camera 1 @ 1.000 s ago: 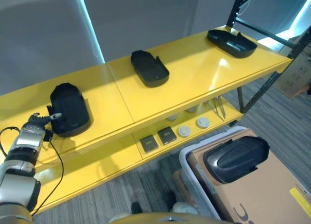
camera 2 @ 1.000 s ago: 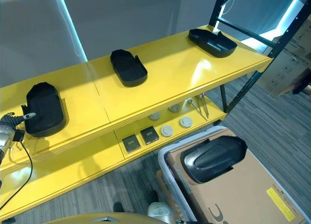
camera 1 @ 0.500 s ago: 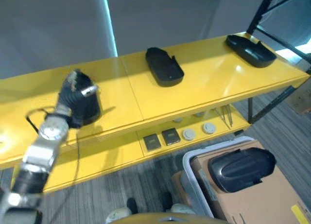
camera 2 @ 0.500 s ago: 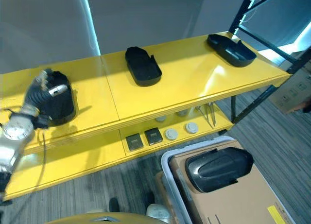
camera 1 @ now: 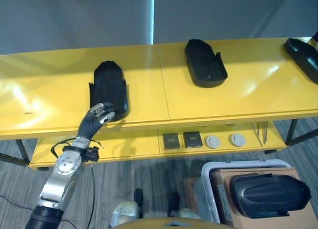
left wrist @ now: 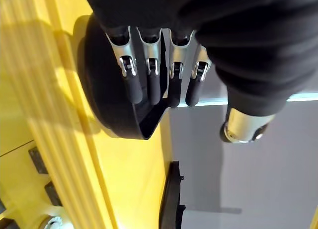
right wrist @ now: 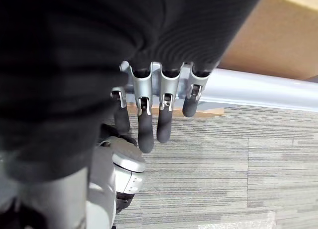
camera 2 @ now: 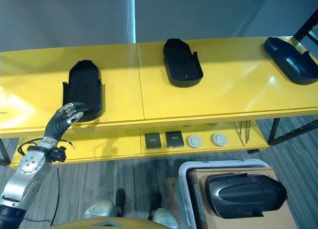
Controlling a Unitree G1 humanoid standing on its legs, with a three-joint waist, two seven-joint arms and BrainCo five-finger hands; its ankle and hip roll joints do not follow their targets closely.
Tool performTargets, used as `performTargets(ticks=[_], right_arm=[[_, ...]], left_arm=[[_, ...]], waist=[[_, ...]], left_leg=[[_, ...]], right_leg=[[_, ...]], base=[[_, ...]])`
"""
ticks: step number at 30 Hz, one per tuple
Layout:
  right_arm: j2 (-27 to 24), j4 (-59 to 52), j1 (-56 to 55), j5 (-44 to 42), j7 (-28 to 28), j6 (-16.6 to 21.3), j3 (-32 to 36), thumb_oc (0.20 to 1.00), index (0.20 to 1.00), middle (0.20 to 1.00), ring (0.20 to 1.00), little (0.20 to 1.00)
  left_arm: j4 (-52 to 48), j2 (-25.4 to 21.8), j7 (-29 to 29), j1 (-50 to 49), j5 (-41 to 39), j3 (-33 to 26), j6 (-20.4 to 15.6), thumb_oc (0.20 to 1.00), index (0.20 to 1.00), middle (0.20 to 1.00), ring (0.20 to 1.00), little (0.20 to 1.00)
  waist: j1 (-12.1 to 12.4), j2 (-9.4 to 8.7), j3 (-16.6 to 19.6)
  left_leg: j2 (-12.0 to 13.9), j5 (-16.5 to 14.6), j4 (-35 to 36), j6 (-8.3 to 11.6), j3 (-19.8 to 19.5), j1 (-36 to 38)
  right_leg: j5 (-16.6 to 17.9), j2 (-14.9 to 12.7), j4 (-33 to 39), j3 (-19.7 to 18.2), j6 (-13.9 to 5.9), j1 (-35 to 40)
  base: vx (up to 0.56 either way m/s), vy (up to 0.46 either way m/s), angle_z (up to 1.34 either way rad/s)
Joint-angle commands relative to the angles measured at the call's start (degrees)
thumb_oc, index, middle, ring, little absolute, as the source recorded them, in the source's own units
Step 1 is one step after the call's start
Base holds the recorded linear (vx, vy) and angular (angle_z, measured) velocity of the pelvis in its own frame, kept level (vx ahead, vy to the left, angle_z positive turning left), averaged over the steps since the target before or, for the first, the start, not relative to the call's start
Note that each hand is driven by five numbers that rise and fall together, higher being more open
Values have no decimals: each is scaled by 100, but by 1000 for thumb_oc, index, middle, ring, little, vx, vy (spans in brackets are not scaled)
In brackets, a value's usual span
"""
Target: Move parts from the plastic box to the shelf.
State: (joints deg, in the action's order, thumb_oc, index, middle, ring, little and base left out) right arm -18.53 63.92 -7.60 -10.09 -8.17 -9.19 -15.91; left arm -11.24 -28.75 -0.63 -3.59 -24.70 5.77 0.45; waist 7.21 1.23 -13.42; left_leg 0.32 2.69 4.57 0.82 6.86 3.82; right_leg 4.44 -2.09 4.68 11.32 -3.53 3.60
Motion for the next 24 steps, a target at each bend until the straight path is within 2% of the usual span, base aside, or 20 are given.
performTargets(ticks=[1,12,18,24], right_arm=[[94,148,381,-247,242,24,-264,1000,1000,1000,1000,1000],[143,70,329,-329,328,120,-354,1000,1000,1000,1000,1000],[158,53,241,-180,319,121,-308,1000,1000,1000,1000,1000],[37,-68,171,98,256,60,-374,1000,1000,1000,1000,1000]], left_arm=[[-23,-99,-21,283,-118,137,-404,200,200,200,200,200],[-151,-97,-455,528,55,85,-807,200,200,200,200,200],[-104,-70,-650,628,82,-39,-683,200,200,200,200,200],[603,-43,-1123,983,297,-1,-456,200,200,200,200,200]], waist=[[3,-69,-43],[5,-146,-83],[-74,-141,-66],[-253,-151,-39]], left_leg=[[192,-276,-341,156,-258,-353],[210,-264,-341,163,-254,-345],[221,-272,-348,177,-219,-272],[271,-262,-399,182,-114,-246]], right_leg=[[-408,-252,-432,-62,-500,-85],[-368,-241,-393,-46,-530,-45],[-366,-248,-388,-93,-545,2],[-381,-233,-442,-219,-557,-33]], base=[[-25,-20,17],[-5,-4,2],[6,6,0],[29,34,-4]])
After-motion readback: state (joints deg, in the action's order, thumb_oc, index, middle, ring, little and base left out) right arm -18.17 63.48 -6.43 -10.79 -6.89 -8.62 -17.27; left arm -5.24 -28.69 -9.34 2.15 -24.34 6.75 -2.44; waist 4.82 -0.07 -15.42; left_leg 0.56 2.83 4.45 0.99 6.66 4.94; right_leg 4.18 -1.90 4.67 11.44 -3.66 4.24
